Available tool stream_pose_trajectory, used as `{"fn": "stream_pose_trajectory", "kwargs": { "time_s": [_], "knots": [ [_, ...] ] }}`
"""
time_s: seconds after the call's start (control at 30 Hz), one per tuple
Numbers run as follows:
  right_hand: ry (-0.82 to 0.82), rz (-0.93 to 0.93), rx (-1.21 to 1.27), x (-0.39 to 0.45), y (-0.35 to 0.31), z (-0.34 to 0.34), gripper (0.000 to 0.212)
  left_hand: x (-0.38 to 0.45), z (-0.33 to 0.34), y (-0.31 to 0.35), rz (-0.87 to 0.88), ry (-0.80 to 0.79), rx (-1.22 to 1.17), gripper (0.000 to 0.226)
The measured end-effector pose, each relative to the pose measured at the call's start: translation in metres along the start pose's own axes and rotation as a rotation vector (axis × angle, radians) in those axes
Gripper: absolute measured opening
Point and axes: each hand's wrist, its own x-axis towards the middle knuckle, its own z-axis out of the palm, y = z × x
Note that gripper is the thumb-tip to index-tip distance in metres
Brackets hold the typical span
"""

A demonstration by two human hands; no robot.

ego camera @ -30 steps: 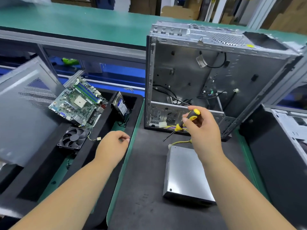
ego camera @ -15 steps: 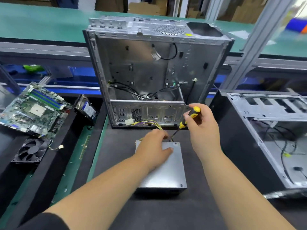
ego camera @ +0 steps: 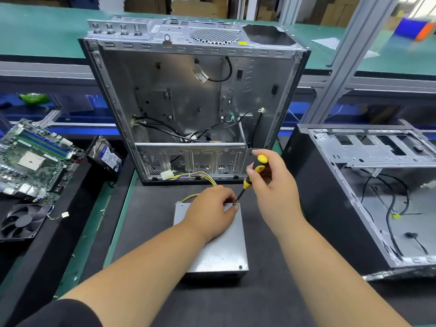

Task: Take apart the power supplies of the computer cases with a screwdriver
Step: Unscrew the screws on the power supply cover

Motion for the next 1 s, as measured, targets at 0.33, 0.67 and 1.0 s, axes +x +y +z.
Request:
{"fn": "stream_pose_trajectory", "kwargs": {
  "time_s": [0.33, 0.67, 1.0],
  "knots": [
    [-0.048, -0.023, -0.056, 0.005, 0.000, -0.002, 0.035, 0.004, -0.001, 0.000, 0.015, 0.024, -0.058, 0.019],
    [-0.322, -0.111, -0.259, 0.017, -0.013, -0.006, 0.054, 0.004, 0.000, -0.004, 0.009, 0.029, -0.063, 0.019],
    [-0.151, -0.171, -0.262, 0.021, -0.016, -0.008, 0.037, 0.006, 0.000, 0.001, 0.004, 0.016, -0.069, 0.013]
  ]
}}
